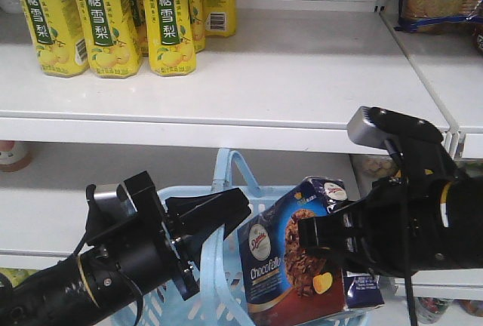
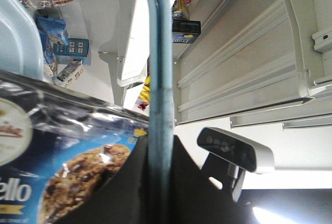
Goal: Left arm holds basket, right arm returns cookies
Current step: 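Lift the Chocofello box out of the basket with the right gripper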
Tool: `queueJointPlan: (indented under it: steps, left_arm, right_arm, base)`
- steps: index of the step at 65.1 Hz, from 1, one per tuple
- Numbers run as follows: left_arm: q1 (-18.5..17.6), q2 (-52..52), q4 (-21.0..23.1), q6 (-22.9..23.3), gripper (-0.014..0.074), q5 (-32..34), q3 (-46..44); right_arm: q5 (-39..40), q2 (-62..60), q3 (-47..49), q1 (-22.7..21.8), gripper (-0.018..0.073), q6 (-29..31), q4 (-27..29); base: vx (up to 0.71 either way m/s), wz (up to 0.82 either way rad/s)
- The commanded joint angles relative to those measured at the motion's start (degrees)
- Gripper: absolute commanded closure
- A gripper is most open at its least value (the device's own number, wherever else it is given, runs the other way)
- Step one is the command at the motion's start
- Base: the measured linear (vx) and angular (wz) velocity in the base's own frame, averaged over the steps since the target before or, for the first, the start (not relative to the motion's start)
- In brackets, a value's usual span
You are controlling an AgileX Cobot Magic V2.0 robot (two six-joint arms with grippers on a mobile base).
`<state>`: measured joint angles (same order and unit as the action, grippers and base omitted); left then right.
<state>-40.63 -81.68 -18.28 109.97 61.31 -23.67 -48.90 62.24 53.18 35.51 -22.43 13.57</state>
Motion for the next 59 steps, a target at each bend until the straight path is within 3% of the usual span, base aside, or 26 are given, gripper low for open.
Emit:
queueJointPlan:
  steps: [1,38,59]
  left_arm:
    - [0.19,1.99,2.85,-0.89,0.0599,17.29,-1.72]
    - [0.19,1.99,2.85,-0.89,0.0599,17.29,-1.72]
    - [0.19,1.99,2.85,-0.89,0.0599,17.29,-1.72]
  right_arm:
    - [2.97,-2.95,1.45,-0.09,0.0565,0.08,-0.23]
    - [3.33,-13.55,1.45,-0.09,0.0566,-0.65,-4.92]
    - [11.17,-18.82,1.79,-0.09,0.0566,-0.72,-8.07]
  base:
    - [0.00,0.00]
    - [0.00,0.00]
    - [0.00,0.00]
